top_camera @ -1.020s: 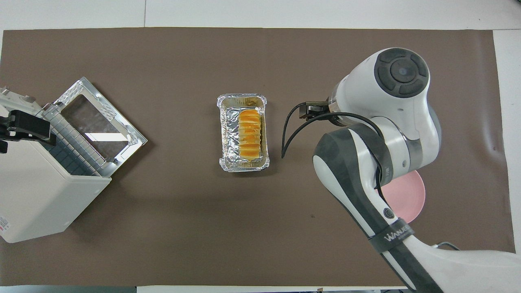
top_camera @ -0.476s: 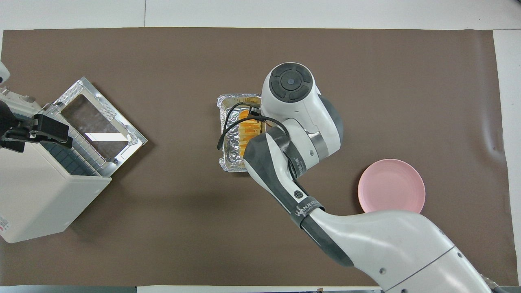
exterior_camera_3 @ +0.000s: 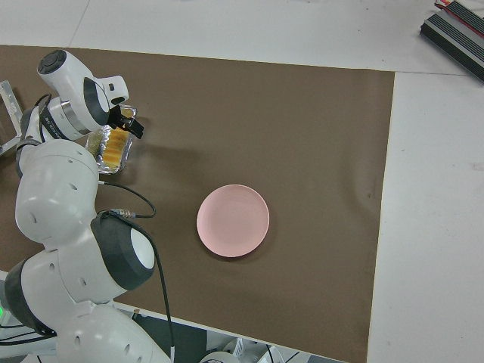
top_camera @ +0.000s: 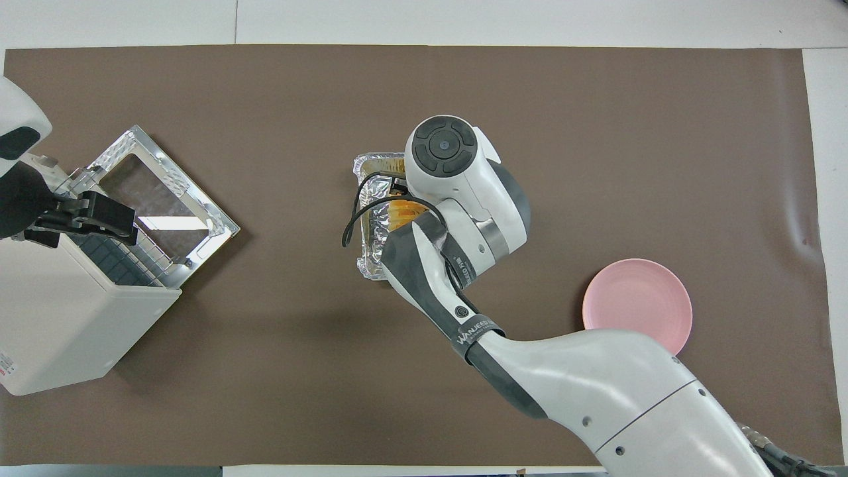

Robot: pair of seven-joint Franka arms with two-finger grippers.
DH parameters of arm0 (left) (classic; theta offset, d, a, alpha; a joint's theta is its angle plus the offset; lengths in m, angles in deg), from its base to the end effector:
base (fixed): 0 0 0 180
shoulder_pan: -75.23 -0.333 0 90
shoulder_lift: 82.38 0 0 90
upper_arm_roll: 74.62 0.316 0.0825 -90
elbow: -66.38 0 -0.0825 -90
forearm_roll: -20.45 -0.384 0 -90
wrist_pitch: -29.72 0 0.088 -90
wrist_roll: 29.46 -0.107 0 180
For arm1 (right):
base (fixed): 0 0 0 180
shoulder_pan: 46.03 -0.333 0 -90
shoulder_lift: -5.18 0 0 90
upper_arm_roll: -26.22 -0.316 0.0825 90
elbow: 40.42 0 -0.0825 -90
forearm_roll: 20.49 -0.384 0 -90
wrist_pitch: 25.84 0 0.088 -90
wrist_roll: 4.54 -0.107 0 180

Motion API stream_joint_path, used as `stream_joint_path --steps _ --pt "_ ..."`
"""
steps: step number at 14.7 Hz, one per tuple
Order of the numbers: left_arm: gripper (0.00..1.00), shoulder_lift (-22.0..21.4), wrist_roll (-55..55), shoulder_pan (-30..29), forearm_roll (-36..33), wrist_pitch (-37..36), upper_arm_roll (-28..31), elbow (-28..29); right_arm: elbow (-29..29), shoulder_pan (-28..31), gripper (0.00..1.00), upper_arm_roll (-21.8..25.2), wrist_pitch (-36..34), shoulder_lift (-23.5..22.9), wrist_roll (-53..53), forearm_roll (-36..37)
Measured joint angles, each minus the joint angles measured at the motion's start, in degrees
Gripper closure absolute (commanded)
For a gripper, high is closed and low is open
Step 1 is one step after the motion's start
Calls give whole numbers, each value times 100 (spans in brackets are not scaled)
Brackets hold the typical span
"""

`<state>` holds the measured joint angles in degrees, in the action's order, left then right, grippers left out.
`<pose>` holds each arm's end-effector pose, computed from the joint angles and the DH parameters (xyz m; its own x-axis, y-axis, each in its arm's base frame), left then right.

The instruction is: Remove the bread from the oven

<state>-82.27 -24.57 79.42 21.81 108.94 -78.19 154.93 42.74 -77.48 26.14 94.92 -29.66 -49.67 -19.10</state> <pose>0.5291 -0.0750 0.6204 0.9848 -0.0527 -0.1654 -0.0518 -0.9986 0.0098 0.6136 0.3749 0.3352 0.9734 -0.2240 0.0485 -0.2233 -0.9746 -0.0195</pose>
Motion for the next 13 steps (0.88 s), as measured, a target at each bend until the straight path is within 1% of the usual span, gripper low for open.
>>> stream_joint_path --steps 2,3,5,6,13 --pt "0 -3 -5 0 -1 1 14 0 163 1 8 7 235 -15 0 22" --pt "0 -4 -5 0 -2 2 27 0 268 -1 16 7 351 -21 0 55" --pt "0 -6 -10 -3 -7 15 78 -2 369 -4 78 6 466 -24 11 118" --pt "0 -7 -13 -5 -9 55 100 -10 372 -7 100 6 481 -23 24 123" --pt "0 -8 -13 6 -16 196 101 -3 324 -41 100 8 543 12 26 123"
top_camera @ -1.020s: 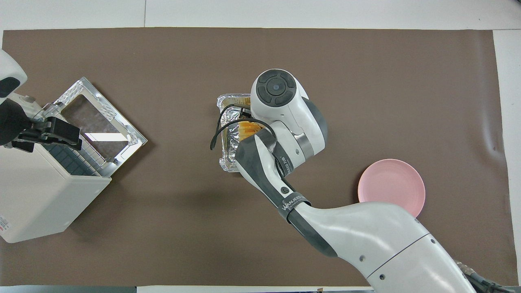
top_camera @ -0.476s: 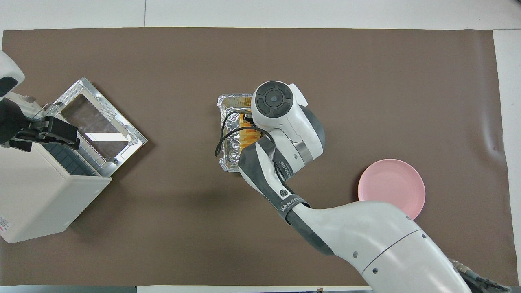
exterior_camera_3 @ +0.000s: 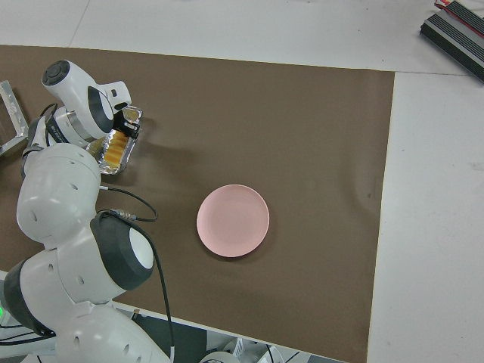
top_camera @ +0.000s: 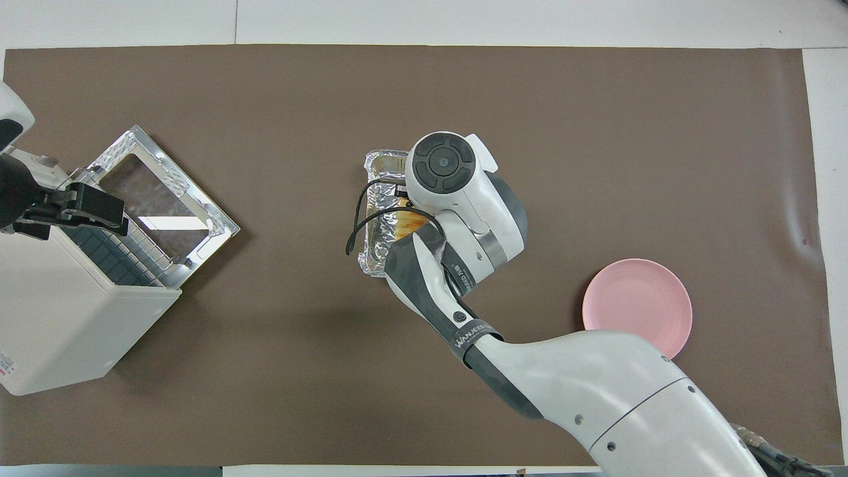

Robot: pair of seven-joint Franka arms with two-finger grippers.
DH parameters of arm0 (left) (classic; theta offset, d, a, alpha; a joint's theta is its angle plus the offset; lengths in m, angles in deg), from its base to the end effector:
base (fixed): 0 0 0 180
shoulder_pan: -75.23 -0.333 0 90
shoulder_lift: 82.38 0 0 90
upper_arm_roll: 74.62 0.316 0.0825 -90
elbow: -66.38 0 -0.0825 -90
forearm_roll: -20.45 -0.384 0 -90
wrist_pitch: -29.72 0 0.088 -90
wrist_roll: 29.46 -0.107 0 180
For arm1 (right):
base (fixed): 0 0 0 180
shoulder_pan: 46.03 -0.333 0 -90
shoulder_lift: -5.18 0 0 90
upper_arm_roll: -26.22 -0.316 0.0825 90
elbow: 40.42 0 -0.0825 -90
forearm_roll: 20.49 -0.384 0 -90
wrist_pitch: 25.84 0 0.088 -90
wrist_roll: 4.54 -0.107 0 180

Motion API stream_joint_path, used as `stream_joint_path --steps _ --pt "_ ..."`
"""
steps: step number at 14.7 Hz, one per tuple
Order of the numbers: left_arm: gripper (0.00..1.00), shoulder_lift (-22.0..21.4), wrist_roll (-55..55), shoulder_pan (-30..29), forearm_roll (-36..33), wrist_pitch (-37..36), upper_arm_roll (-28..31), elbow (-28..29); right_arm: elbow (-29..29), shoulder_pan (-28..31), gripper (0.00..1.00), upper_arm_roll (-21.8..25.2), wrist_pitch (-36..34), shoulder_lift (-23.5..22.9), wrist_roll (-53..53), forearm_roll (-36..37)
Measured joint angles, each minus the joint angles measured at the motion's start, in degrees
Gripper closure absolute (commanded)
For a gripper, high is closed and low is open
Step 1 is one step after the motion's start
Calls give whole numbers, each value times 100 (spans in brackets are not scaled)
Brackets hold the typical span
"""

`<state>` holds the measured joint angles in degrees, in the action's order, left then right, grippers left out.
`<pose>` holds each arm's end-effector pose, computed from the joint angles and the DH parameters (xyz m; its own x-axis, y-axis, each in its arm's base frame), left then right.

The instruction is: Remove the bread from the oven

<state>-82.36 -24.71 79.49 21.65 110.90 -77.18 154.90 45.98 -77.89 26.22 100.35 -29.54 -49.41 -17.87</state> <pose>0.5338 -0.0664 0.6239 0.9909 -0.0383 -0.1294 -0.0373 -0.9993 0.0103 0.6092 0.3768 0.3191 0.9755 -0.2010 0.0899 -0.1987 -0.9795 -0.0342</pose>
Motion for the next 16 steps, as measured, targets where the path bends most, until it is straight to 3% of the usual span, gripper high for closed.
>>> stream_joint_path --steps 8,12,16 --pt "0 0 0 -8 -4 0 24 0 -212 80 100 51 -183 11 60 0" --pt "0 0 0 -8 -4 0 24 0 -884 739 100 26 -1009 68 945 -242" --pt "0 0 0 -8 -4 0 24 0 -1068 1653 100 18 -1170 142 2409 -500"
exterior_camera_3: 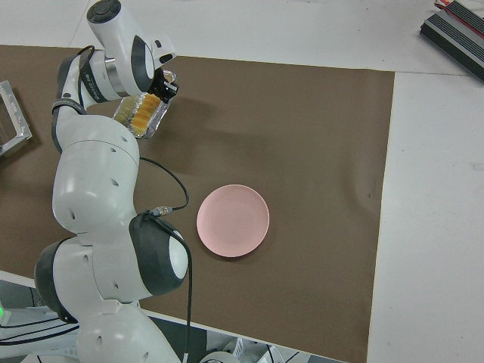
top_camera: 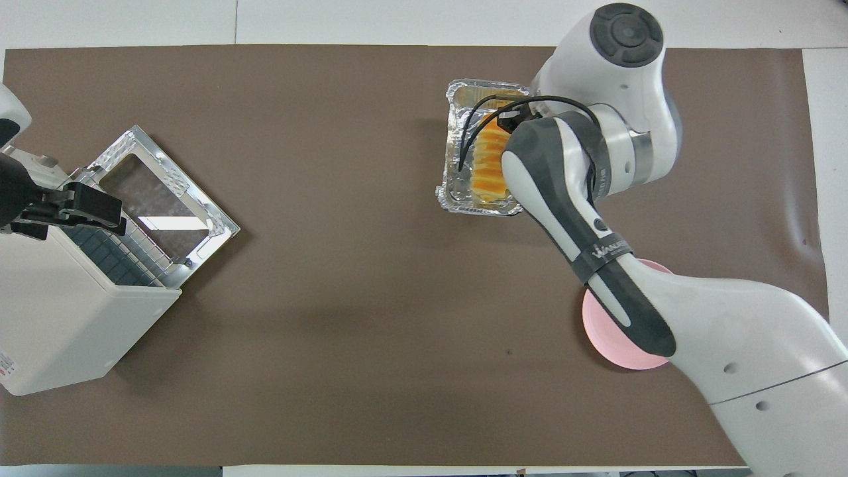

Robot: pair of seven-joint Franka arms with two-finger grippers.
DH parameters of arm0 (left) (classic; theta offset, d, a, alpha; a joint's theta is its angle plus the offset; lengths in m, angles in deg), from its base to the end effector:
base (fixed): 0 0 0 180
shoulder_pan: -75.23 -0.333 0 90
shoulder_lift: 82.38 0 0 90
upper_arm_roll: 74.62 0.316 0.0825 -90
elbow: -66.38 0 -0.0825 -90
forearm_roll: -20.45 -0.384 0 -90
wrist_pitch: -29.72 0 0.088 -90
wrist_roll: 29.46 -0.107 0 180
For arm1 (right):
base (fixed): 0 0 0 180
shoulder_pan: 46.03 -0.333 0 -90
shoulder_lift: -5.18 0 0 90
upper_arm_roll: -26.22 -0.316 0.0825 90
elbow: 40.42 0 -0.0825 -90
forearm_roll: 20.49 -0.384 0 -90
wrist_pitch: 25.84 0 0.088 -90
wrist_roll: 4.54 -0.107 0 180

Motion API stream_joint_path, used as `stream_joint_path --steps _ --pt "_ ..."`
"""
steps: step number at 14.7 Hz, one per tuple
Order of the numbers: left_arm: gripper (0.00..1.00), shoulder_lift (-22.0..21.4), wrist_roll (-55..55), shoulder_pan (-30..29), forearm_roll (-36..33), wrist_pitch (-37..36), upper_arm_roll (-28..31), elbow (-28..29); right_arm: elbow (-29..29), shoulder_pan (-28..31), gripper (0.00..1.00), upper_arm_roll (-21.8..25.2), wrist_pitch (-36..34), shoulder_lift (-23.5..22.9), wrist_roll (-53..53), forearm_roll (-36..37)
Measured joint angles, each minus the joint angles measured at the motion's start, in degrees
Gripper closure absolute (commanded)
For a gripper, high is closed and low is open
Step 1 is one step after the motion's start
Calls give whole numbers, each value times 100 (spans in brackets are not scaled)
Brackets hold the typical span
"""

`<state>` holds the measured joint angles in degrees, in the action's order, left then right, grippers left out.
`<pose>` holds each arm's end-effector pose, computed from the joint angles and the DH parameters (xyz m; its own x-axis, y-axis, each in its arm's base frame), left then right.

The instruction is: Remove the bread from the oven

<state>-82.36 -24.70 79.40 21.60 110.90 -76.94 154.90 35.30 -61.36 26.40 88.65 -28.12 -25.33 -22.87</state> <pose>0.5342 -0.0632 0.6239 0.9911 -0.0323 -0.1293 -0.0314 -0.9995 0.0094 0.7040 0.1938 0.4066 0.9905 -0.1153 0.0755 -0.1102 -0.9915 -0.0688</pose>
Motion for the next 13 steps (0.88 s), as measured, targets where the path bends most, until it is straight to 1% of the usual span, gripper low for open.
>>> stream_joint_path --steps 3,6,11,13 --pt "0 0 0 0 0 0 0 0 19 572 100 -15 33 -24 1014 -91" --pt "0 0 0 0 0 0 0 0 185 971 100 -29 240 -70 1693 -98" --pt "0 0 0 0 0 0 0 0 784 1230 100 -31 1034 -142 2159 -99" --pt "0 0 0 0 0 0 0 0 933 1276 100 -31 1193 -142 2234 -99"
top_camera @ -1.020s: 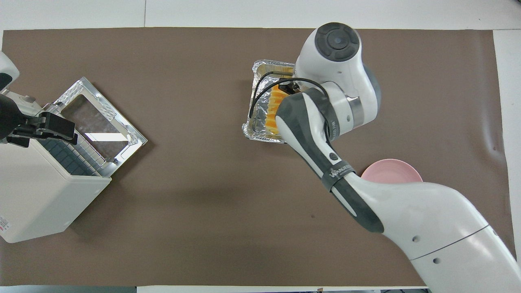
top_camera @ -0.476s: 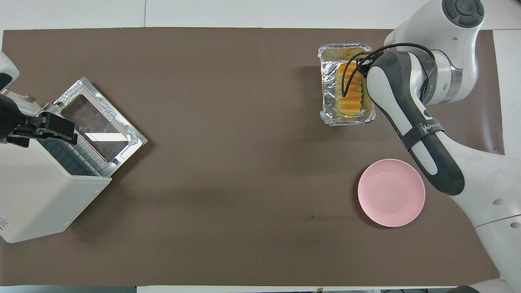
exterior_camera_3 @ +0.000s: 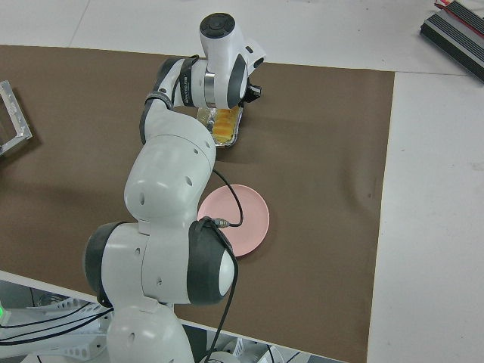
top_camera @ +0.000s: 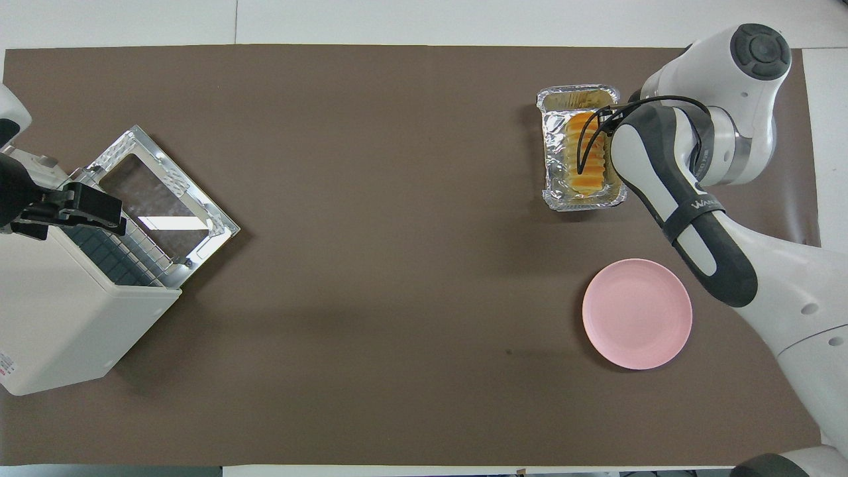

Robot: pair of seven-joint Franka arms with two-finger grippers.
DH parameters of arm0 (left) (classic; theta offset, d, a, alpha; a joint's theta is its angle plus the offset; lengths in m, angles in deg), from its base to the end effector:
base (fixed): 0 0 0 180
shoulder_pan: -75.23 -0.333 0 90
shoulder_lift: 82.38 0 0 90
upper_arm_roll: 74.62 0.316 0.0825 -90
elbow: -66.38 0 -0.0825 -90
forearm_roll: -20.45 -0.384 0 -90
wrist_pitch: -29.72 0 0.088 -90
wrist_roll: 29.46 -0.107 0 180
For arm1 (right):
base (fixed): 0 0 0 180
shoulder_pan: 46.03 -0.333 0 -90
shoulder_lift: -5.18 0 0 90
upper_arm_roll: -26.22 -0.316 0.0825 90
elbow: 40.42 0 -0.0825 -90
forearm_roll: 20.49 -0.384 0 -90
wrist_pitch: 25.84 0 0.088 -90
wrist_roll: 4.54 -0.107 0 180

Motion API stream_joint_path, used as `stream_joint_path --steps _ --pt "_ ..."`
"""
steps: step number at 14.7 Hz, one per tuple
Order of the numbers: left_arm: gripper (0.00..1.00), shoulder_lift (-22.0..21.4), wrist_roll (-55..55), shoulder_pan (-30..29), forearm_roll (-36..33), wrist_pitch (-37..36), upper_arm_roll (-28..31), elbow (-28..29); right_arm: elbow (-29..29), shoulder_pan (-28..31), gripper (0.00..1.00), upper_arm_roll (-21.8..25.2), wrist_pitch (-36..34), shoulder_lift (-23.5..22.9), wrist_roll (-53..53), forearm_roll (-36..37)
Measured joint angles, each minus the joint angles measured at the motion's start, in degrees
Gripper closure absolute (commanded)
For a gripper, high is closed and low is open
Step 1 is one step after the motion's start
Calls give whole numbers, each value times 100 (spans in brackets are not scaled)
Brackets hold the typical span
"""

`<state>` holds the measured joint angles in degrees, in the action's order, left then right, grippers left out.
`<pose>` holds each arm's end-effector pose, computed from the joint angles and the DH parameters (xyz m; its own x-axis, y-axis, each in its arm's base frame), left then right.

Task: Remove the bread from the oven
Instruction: 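Grasp the orange bread slices in the tray with the right gripper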

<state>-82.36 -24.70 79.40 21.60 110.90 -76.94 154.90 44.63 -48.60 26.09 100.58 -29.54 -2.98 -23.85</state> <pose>0.5342 -0.0632 0.6239 0.9911 -0.0323 -0.1293 -0.0314 -0.9995 0.0094 0.7210 0.0357 0.3307 0.9925 0.0386 0.1163 0.0446 -0.9978 -0.0490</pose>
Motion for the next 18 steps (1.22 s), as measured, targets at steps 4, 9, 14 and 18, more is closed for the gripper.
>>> stream_joint_path --steps 4,9,14,18 --pt "0 0 0 0 0 0 0 0 78 6 100 -5 190 5 10 0" --pt "0 0 0 0 0 0 0 0 142 66 100 0 291 9 301 0" --pt "0 0 0 0 0 0 0 0 189 117 0 -14 294 32 347 0" --pt "0 0 0 0 0 0 0 0 176 114 0 -31 -19 158 347 0"
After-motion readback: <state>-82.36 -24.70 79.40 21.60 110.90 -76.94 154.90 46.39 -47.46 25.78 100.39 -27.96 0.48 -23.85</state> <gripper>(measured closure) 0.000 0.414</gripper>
